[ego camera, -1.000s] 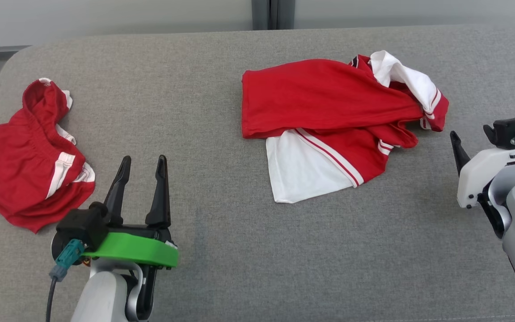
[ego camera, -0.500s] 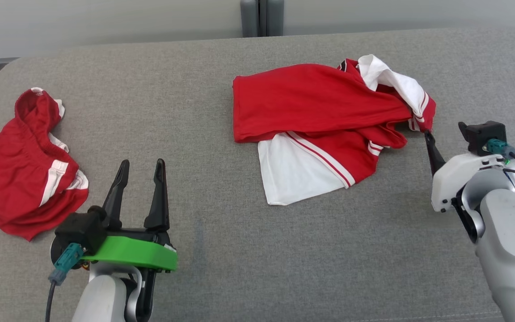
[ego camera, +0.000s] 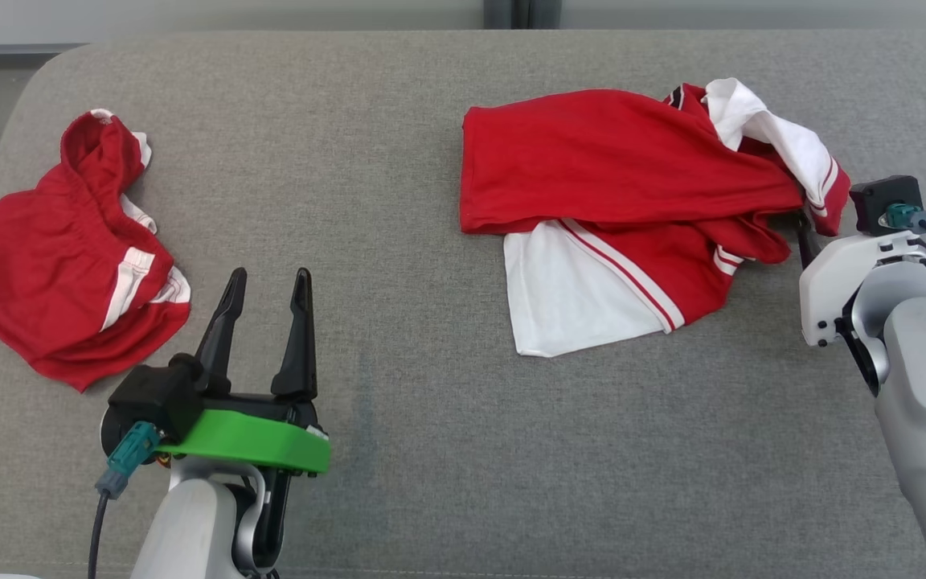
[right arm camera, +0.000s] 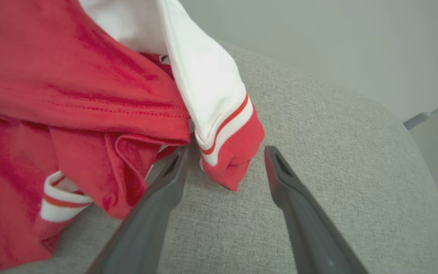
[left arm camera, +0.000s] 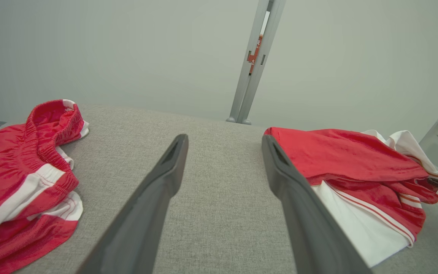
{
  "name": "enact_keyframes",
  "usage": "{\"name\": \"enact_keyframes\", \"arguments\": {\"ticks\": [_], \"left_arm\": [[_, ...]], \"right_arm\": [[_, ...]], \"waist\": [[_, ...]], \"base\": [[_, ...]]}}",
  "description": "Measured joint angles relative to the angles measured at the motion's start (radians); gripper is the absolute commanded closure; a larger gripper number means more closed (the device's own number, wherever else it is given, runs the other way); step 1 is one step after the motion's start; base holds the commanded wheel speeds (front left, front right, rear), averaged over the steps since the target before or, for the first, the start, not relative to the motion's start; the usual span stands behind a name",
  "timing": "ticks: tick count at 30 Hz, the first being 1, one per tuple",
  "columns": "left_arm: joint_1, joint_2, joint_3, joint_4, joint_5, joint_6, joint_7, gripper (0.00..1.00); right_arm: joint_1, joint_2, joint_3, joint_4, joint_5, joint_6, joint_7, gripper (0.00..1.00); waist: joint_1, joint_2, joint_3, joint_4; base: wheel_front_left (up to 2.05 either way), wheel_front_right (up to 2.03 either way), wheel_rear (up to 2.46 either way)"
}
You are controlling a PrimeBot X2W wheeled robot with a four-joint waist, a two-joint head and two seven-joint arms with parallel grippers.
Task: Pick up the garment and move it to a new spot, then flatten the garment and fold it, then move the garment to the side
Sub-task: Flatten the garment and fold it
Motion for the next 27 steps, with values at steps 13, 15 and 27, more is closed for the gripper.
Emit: {"name": "enact_keyframes", "arguments": {"ticks": [13, 15, 27], "left_arm": [[-0.007, 0.0, 0.007, -0.011, 0.005, -0.002, 0.0, 0.0], [-0.009, 0.0, 0.007, -0.011, 0.005, -0.002, 0.0, 0.0], [-0.018, 0.0, 0.007, -0.018, 0.006, -0.004, 0.0, 0.0]], "right_arm": [[-0.054, 0.003, -0.172, 0.044, -0.117, 0.0, -0.035, 0.0], [-0.054, 0.012, -0.195, 0.042, -0.135, 0.0, -0.035, 0.0], [-0.094, 0.033, -0.196, 0.076, -0.167, 0.0, -0.048, 1.0]], "waist": [[0.0, 0.0, 0.037, 0.024], [0.0, 0.0, 0.038, 0.024], [0.0, 0.0, 0.068, 0.038]], "base": [[0.0, 0.0, 0.0], [0.0, 0.0, 0.0], [0.0, 0.0, 0.0]]}}
